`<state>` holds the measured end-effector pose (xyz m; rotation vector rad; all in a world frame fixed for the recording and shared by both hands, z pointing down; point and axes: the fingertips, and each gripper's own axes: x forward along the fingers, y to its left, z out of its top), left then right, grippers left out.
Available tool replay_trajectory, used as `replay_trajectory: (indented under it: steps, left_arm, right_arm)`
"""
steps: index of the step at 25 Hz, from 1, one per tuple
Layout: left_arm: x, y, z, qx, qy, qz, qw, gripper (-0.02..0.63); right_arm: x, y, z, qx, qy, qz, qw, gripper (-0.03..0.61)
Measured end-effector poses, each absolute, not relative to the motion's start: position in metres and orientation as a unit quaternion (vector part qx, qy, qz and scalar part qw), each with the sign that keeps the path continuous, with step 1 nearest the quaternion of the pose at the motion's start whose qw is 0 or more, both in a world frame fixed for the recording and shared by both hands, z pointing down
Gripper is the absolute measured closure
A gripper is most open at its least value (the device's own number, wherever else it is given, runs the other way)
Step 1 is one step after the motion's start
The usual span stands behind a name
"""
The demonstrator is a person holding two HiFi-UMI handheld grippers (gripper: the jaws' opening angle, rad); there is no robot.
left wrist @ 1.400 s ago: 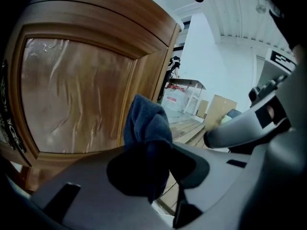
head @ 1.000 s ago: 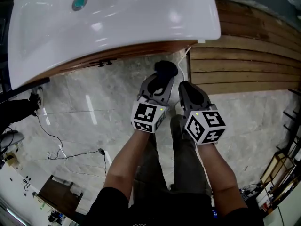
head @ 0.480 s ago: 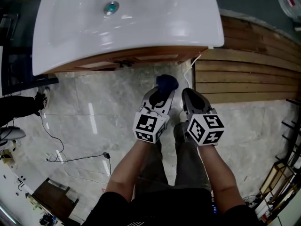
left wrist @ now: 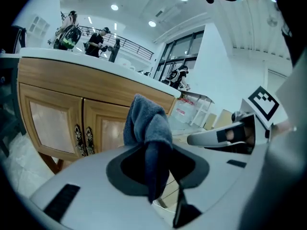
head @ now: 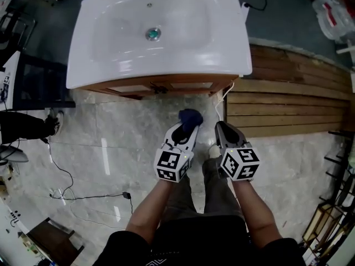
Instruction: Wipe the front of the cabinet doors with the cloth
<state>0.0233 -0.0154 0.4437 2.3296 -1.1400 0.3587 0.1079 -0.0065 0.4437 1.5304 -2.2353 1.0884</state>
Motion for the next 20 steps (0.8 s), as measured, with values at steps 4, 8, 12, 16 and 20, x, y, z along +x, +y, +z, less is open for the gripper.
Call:
replay_trajectory:
  steps: [4,8,12,16,20]
  left_arm:
    - [0.014,-0.01,0.42,0.856,-0.429,0.133,0.256,0.512]
    - [0.007,-0.004,0.397,0.854,-0.436,0.126,0.252,0.512]
    - [0.006,0.002,0.378,0.859,-0.43,0.131,0.246,0.512]
    - [0.005,0.013,0.358,0.865,-0.42,0.133,0.242,0.511]
    - [0.001,0.03,0.344,0.868,-0.412,0.143,0.237,0.512]
  right_arm:
    - [0.106,-0.004,0.422,0.521,-0.765,0.364,0.101,0.534]
    - [0.1,0.0,0.4,0.515,-0.775,0.352,0.102,0.534]
    - [0.095,0.002,0.381,0.514,-0.779,0.347,0.095,0.534]
    - [0.089,0.005,0.361,0.51,-0.784,0.341,0.092,0.534]
    - [0.078,0.013,0.344,0.505,-0.788,0.342,0.083,0.534]
